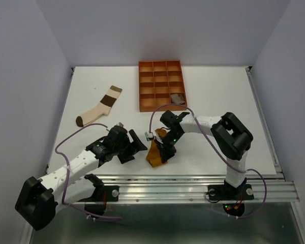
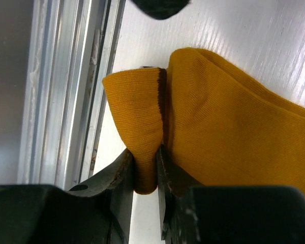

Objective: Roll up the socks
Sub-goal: Roll the sock at the center of the board.

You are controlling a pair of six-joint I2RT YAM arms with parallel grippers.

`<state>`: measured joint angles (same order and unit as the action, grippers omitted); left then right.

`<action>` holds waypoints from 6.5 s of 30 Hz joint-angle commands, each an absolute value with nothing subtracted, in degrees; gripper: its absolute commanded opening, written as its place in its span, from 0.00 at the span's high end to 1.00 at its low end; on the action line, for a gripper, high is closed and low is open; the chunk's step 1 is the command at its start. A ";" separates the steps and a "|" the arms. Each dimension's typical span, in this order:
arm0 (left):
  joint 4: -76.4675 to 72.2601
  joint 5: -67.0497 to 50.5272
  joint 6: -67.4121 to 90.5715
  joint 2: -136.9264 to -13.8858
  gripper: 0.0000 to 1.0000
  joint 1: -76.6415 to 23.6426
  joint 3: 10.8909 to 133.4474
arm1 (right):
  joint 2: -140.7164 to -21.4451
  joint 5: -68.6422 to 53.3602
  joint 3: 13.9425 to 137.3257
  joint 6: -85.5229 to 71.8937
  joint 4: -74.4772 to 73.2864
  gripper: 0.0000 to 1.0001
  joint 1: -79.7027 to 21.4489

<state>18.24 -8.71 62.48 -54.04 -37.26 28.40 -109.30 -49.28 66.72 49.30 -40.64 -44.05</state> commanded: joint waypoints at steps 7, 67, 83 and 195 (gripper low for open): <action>11.78 -6.59 58.54 -55.71 0.06 -43.76 27.77 | -116.36 -48.16 72.07 48.78 -47.11 0.93 -42.10; 4.92 -13.53 56.08 -79.01 1.00 -50.54 34.71 | -95.02 -42.53 63.47 42.71 -26.46 0.34 -37.00; 9.84 -21.61 52.48 -86.21 1.00 -46.93 42.01 | -81.39 -35.16 48.87 52.38 -20.13 0.32 -44.63; 23.73 -14.67 41.66 -112.23 0.74 -38.50 71.02 | -85.43 -34.19 43.77 53.62 -21.88 0.99 -50.37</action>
<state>20.10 -21.80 42.89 -111.63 -38.94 70.91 -84.79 -31.79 41.76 59.48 -16.80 -51.27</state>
